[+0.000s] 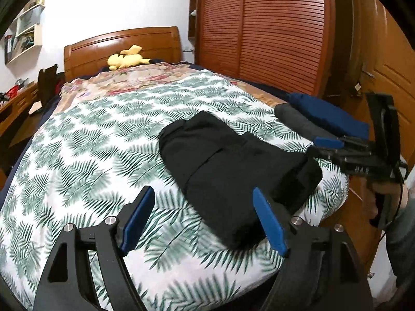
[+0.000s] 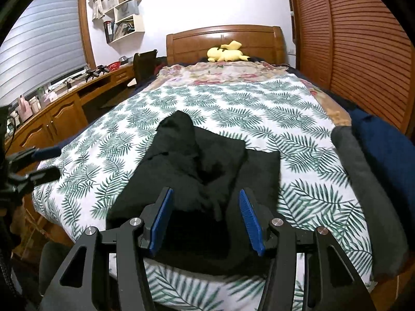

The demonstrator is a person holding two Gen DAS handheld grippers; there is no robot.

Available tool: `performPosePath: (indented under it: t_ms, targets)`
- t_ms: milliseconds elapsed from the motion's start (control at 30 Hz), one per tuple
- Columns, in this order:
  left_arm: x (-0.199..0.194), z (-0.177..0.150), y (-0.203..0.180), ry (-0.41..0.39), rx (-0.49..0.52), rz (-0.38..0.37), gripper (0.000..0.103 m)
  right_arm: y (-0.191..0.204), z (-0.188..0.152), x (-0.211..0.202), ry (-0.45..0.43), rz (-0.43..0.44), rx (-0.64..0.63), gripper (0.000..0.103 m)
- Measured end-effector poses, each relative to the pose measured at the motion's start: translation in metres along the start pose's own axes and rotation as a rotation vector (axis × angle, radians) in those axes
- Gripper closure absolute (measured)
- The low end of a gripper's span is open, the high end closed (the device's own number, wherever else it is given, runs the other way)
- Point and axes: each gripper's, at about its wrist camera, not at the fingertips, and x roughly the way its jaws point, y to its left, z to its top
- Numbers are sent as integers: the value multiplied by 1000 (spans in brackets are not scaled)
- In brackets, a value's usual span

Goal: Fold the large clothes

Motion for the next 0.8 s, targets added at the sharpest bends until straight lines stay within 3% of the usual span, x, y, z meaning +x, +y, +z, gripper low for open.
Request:
performPosePath:
  t_ms: [400, 800]
  targets:
    - [-43, -41, 55, -18, -77, 53, 24, 41, 23, 39, 45, -12, -95, 48]
    - [-63, -66, 67, -17, -115, 93, 24, 12, 33, 104, 234, -4, -24, 44]
